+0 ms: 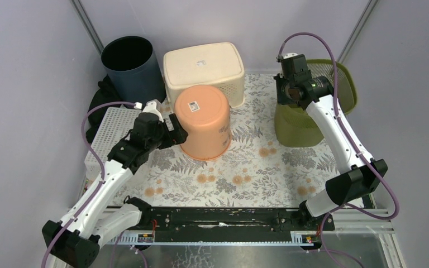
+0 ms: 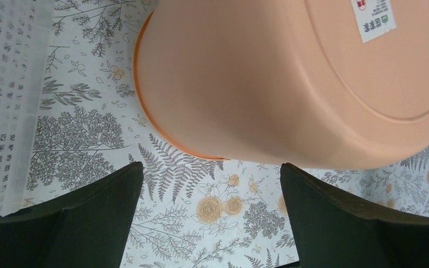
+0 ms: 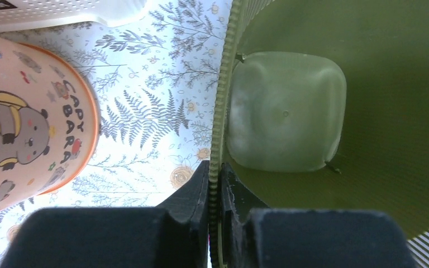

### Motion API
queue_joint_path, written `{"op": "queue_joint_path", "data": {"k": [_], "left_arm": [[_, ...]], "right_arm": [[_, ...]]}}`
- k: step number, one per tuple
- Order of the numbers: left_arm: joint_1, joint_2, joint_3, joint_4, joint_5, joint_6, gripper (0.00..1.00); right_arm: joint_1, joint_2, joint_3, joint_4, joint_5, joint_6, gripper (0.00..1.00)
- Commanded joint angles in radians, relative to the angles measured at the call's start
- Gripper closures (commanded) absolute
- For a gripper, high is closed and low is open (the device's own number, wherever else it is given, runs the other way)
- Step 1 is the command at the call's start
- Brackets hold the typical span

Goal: Turn the large container upside down
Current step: Move the container to the center of the board.

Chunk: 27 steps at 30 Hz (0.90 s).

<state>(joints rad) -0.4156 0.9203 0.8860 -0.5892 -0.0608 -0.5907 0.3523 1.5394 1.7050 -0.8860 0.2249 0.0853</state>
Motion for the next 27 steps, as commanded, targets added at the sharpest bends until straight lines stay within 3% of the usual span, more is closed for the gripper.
{"op": "queue_joint_path", "data": {"k": [1, 8, 16, 27], "left_arm": [[0.011, 0.046, -0.023, 0.121, 0.033, 0.015, 0.0], [0.01, 0.14, -0.018, 0.209, 0.1, -0.015, 0.0], [-0.01, 0.293, -0.006, 0.34, 0.157, -0.047, 0.0], [-0.135, 0.581, 0.098, 0.517, 0.163, -0.066, 0.0]], "right_arm": [[0.004, -0.001, 0.017, -0.093, 0.028, 0.033, 0.91], [0.005, -0.095, 0.056, -0.181, 0.05, 0.08, 1.0], [0.004, -0.219, 0.095, -0.255, 0.064, 0.115, 1.0], [0.005, -0.294, 0.098, -0.331, -0.01, 0.111, 1.0]]}}
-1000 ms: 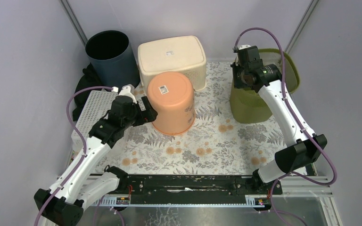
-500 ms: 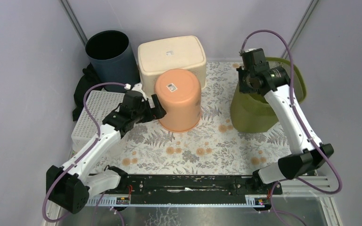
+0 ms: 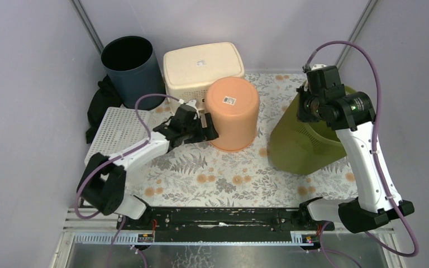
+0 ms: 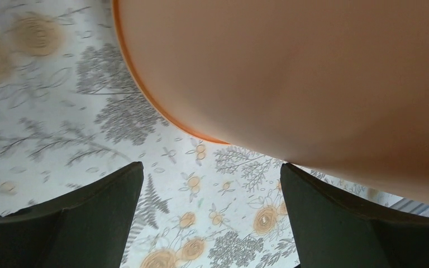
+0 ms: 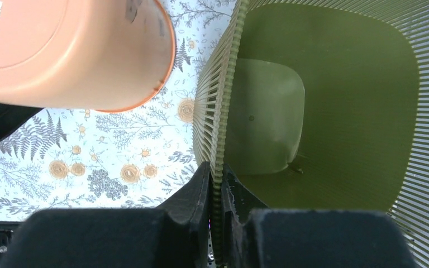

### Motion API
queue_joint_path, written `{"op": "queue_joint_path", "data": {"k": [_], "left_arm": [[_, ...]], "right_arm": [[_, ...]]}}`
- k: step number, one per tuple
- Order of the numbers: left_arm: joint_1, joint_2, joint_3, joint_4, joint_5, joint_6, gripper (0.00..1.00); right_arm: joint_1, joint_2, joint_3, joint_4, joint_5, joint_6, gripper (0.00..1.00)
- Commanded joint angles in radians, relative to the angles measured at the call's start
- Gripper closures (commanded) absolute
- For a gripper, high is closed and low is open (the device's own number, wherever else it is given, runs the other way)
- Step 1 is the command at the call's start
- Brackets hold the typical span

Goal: Turn the large container upside down
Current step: Move the container to the center of the board.

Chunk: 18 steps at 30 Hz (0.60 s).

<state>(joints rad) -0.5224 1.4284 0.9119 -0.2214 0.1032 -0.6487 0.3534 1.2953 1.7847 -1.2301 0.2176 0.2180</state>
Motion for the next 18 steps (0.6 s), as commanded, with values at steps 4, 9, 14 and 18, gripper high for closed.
{"op": "queue_joint_path", "data": {"k": [4, 9, 14, 18], "left_arm": [[-0.047, 0.167, 0.137, 0.176, -0.022, 0.014, 0.0], [-0.073, 0.316, 0.271, 0.178, -0.021, 0.053, 0.01], [-0.119, 0.458, 0.418, 0.178, -0.015, 0.065, 0.01], [-0.148, 0.575, 0.523, 0.179, -0.007, 0.056, 0.0]], "right_arm": [[0.004, -0.084, -0.029, 0.029, -0.054, -0.02, 1.0], [0.003, -0.094, -0.046, 0.031, -0.101, -0.03, 1.0], [0.004, -0.113, -0.064, 0.029, -0.137, -0.046, 1.0], [0.003, -0.128, -0.099, 0.042, -0.164, -0.038, 1.0]]}}
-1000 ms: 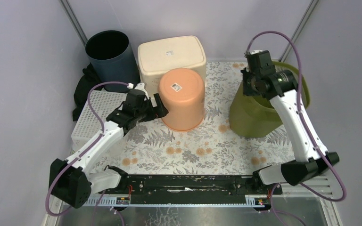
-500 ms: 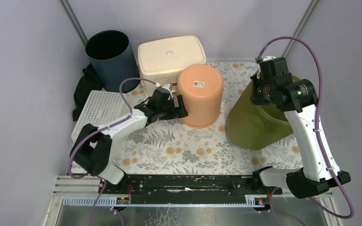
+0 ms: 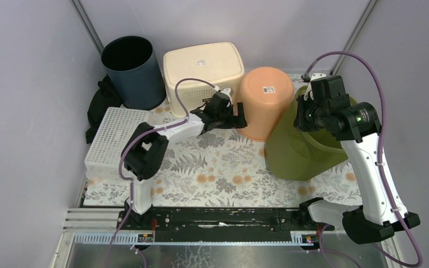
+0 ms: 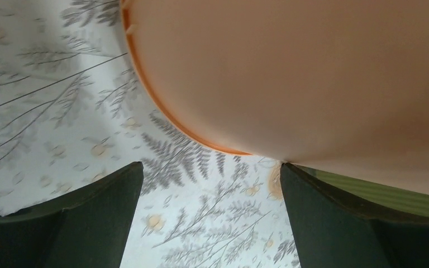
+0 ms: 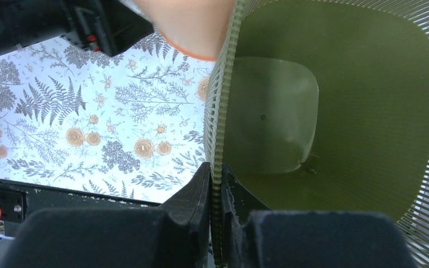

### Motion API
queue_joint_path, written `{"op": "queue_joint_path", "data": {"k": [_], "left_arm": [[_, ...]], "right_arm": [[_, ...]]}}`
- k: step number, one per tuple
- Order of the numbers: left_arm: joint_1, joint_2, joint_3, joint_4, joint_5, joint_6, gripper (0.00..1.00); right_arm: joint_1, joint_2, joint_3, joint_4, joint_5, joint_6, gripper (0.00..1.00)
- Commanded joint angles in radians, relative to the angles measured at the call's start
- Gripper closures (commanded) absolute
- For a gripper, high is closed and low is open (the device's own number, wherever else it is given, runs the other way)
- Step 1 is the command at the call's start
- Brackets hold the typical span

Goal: Turn the large container upside down
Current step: Move the container to the center of the board.

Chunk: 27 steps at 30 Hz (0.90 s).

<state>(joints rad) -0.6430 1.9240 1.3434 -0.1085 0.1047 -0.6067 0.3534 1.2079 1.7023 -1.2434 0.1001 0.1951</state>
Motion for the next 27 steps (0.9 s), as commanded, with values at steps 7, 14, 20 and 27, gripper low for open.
{"op": "queue_joint_path", "data": {"k": [7, 14, 20, 27], "left_arm": [[-0.031, 0.206, 0.269, 0.039, -0.075, 0.025, 0.0], [-0.016, 0.37, 0.567, -0.048, -0.014, 0.068, 0.0], [0.025, 0.381, 0.613, -0.077, 0.017, 0.048, 0.0], [0.029, 0.076, 0.318, -0.063, 0.009, -0.012, 0.0]], "right_arm": [[0.004, -0.061, -0.154, 0.169, -0.095, 0.015, 1.0], [0.012, -0.025, -0.19, 0.226, -0.071, 0.007, 1.0], [0.013, -0.019, -0.227, 0.254, -0.083, 0.005, 1.0], [0.027, -0.006, -0.215, 0.247, -0.128, 0.0, 1.0]]}}
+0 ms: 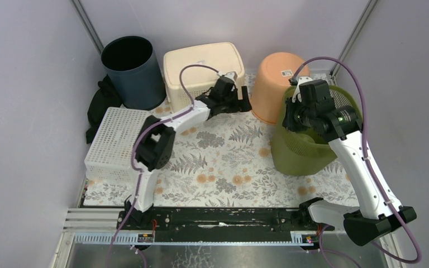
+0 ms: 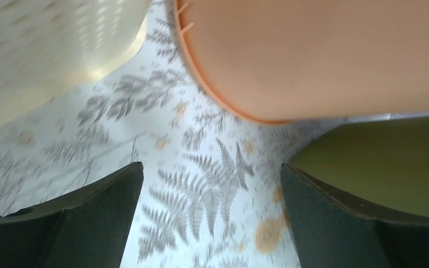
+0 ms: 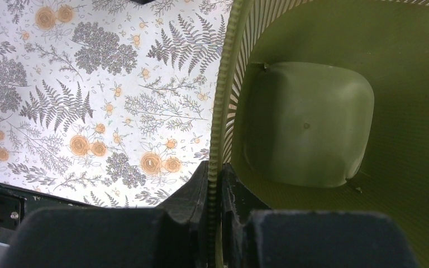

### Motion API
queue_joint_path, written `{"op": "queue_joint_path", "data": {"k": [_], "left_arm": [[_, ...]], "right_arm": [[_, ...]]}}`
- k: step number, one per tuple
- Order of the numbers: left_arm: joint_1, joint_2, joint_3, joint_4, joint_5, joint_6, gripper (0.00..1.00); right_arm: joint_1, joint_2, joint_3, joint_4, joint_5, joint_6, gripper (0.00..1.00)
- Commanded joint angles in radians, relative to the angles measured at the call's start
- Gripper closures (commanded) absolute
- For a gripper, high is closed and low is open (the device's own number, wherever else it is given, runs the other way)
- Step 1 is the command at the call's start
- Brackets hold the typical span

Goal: Turn the large container upside down
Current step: Move the container to the center of the board, then turn the container upside down at the center of the board.

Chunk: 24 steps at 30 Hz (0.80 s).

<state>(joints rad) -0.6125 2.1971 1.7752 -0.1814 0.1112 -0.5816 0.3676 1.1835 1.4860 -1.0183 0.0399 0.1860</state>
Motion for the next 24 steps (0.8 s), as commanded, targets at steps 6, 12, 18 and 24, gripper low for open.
{"op": "queue_joint_path", "data": {"k": [6, 12, 18, 24], "left_arm": [[-0.001, -0.424, -0.241, -0.088, -0.014, -0.063, 0.0], [-0.001, -0.631, -0.334, -0.148, -0.045, -0.067, 0.0], [-0.001, -0.764, -0.381, -0.201, -0.062, -0.069, 0.0], [-0.002, -0.837, -0.411, -0.241, -0.063, -0.087, 0.0]], "right_arm": [[0.091, 0.041, 0.032, 0.021, -0.061, 0.045, 1.0], [0.213, 0.084, 0.074, 0.029, -0.016, 0.123, 1.0], [0.297, 0.132, 0.11, 0.042, 0.02, 0.191, 1.0], [0.374, 0.185, 0.135, 0.081, 0.048, 0.258, 1.0]]}}
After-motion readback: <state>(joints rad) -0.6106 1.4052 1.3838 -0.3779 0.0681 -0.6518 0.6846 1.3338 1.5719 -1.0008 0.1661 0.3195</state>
